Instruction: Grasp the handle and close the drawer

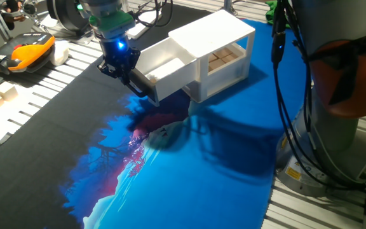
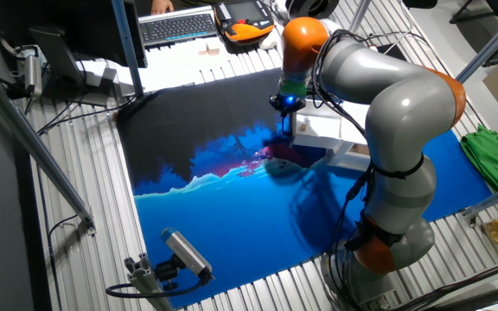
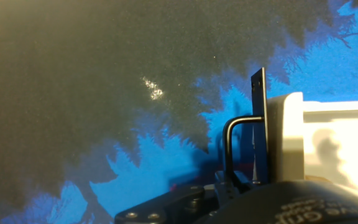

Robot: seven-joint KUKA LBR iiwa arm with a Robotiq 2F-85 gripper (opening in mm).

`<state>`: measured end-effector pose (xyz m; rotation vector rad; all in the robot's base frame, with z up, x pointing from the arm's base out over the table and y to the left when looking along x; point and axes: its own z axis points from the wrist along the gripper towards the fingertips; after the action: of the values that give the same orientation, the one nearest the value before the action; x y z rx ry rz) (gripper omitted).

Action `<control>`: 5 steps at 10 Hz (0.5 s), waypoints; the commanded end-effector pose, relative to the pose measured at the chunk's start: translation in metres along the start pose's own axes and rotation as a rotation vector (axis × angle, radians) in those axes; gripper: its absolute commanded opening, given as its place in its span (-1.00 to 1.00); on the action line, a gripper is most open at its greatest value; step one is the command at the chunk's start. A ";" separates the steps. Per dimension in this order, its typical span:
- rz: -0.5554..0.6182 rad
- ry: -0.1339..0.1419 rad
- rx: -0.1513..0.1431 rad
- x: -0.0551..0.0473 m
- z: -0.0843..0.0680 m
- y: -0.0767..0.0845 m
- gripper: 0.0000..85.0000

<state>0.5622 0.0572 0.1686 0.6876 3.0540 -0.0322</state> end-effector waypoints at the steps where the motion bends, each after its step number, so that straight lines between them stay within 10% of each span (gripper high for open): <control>1: 0.000 0.000 0.000 0.000 0.000 -0.001 -1.00; 5: -0.004 -0.007 0.012 0.000 -0.004 -0.006 -1.00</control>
<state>0.5597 0.0513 0.1725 0.6795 3.0524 -0.0525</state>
